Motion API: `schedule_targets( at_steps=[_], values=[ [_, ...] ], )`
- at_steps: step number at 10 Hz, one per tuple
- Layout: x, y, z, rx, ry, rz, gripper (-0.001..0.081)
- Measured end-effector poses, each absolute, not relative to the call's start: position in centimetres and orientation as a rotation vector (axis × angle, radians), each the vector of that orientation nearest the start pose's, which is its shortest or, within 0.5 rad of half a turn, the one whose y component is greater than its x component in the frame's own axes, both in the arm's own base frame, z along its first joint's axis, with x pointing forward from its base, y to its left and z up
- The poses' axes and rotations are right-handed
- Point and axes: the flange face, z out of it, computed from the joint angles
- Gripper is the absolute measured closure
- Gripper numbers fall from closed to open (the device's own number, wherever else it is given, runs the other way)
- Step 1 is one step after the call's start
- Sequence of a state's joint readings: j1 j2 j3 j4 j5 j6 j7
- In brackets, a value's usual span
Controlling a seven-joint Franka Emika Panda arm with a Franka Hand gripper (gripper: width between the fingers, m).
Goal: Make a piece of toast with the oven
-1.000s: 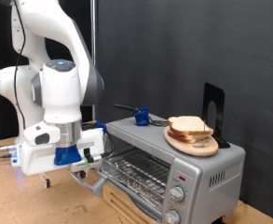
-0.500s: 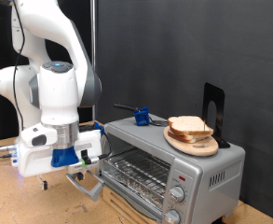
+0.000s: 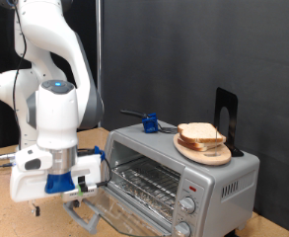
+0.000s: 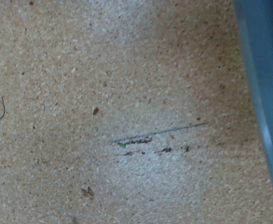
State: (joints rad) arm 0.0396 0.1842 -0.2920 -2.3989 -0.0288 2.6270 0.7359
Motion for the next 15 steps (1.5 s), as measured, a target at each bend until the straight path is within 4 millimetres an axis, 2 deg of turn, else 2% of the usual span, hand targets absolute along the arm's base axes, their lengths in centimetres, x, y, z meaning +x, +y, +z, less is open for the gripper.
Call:
schedule_targets(
  at_steps=[5,10,13,15],
  values=[
    [50.6,-13.4,21.8,-2.851,1.483,-0.136,-0.0002],
    [50.8,-13.6,19.2,-2.878,1.483,-0.119,-0.0002],
    [50.2,-13.8,18.8,-2.882,1.485,-0.101,-0.0002],
    [49.5,-14.1,19.3,-2.885,1.469,-0.097,-0.0002]
  ],
)
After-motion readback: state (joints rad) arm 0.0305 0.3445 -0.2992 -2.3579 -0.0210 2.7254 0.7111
